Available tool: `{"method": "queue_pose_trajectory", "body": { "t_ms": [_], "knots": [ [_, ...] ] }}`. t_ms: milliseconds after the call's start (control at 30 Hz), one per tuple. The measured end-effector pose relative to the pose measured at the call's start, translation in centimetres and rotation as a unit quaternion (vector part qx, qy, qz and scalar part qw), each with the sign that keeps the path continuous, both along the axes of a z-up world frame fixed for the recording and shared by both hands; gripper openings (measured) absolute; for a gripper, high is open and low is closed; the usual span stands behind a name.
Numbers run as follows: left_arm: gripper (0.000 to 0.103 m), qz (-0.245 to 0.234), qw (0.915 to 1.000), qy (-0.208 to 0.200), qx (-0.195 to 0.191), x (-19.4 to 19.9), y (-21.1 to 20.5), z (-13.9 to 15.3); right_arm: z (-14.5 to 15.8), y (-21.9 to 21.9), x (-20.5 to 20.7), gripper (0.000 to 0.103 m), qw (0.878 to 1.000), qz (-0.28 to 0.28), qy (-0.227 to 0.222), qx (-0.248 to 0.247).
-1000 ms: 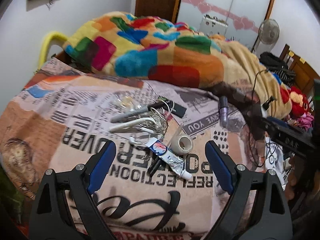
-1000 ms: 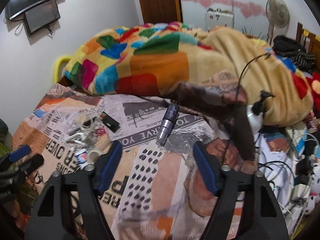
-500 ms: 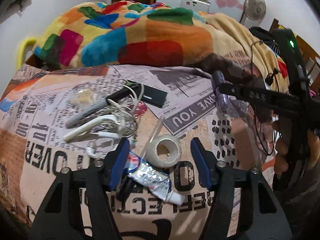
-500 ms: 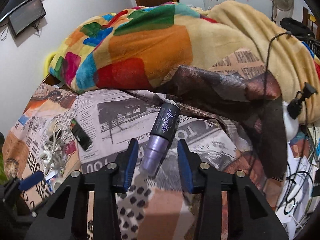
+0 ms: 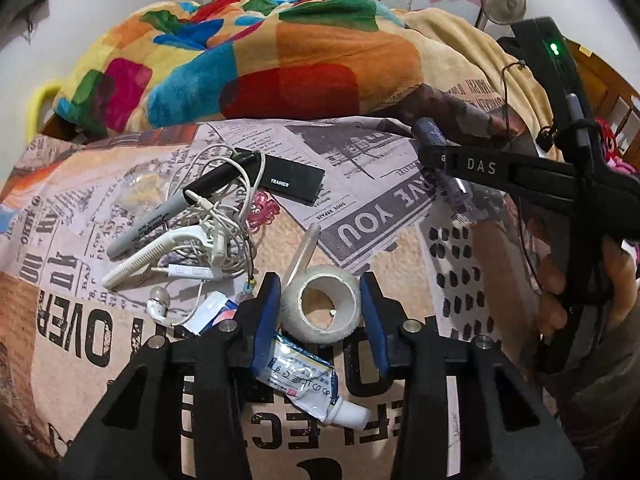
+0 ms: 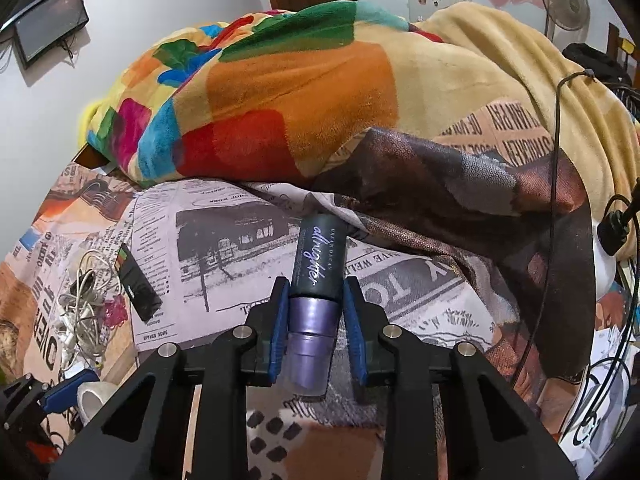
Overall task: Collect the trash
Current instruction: 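Grasp the purple cosmetic tube with the right tool while the left tool grasps the white tape roll, then carry the tape roll and purple tube over the white floor bin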
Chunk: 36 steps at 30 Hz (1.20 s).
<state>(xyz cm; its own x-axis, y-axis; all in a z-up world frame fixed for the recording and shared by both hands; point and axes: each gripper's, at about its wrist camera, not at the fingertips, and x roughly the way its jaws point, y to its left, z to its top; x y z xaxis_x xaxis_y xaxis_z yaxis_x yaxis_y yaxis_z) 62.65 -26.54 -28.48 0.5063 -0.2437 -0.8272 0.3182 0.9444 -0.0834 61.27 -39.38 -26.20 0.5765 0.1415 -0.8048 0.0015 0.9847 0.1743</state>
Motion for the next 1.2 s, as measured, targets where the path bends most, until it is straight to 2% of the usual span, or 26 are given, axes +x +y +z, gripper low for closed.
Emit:
{"method": "queue_pose_trajectory", "body": {
  "t_ms": [100,200,433,767,1067,1200],
  "knots": [
    [0.039,-0.002,0.9998,0.011,-0.014,0.1,0.2,0.2,0.0,-0.1,0.2,0.024,1.000,-0.001,0.005,0.010],
    [0.039,0.000,0.9998,0.005,-0.020,-0.1,0.4,1.1,0.3,-0.3,0.0,0.024,1.000,-0.001,0.011,0.028],
    [0.039,0.009,0.9990,-0.014,-0.043,-1.3,1.6,4.9,3.4,0.7,-2.0,0.024,1.000,0.011,-0.007,0.024],
    [0.039,0.049,0.9947,-0.058,-0.070,-6.1,6.1,13.0,11.7,4.0,-7.5,0.024,0.996,0.055,-0.070,0.024],
    [0.039,0.109,0.9852,-0.111,-0.072,-14.0,11.9,20.7,20.1,8.2,-14.7,0.024,0.983,0.114,-0.137,0.036],
    [0.039,0.135,0.9798,-0.130,-0.070,-17.7,14.4,23.2,22.5,10.1,-17.7,0.024,0.976,0.142,-0.160,0.036]
  ]
}}
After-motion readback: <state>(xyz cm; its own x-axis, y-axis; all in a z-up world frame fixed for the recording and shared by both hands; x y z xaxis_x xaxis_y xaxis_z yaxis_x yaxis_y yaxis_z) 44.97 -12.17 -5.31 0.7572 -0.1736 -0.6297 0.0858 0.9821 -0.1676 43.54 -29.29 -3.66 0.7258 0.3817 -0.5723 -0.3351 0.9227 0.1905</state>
